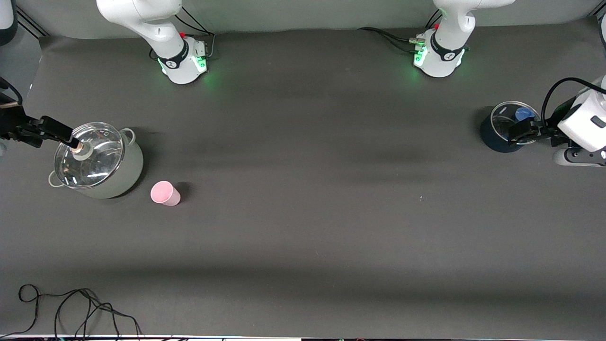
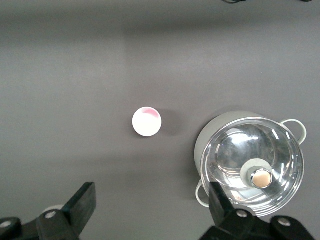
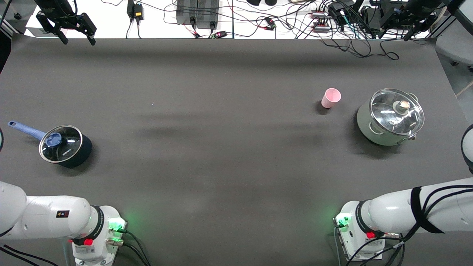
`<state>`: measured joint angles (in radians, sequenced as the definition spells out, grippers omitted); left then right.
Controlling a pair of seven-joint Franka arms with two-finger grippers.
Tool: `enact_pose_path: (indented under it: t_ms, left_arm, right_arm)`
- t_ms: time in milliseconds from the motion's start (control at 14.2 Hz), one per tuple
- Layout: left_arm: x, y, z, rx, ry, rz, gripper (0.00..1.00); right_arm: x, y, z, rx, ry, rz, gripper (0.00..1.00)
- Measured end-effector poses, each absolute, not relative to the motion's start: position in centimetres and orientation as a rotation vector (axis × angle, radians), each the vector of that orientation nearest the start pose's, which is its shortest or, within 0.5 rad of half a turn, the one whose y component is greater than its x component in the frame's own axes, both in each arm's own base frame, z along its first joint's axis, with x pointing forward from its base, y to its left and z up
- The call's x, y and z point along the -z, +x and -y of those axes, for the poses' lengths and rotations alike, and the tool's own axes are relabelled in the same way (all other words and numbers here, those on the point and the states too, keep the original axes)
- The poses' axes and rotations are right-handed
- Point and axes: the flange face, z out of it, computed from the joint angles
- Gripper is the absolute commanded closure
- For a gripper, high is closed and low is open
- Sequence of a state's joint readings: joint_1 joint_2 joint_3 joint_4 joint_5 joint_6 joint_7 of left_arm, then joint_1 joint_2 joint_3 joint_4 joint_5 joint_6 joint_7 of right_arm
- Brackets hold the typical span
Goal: Transfer pink cup from left to right arm
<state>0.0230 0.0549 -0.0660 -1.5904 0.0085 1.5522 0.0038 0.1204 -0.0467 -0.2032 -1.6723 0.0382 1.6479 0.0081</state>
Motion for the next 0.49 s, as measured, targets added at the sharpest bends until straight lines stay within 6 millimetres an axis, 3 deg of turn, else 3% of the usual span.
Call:
enact_pose_path:
  t_ms: [211,493]
  left_arm:
    - [-58.2,56.6,2.2,-0.148,-3.131,-0.073,0.00]
    - [-58.1,56.7,2.1,-0.152,-3.132,-0.073,0.00]
  right_arm:
    - [-62.1,53.9,4.5,0.072,-3.078,-0.143,0.00]
    - [-63.2,53.5,4.6,0.110,-3.078,-0.013,0.00]
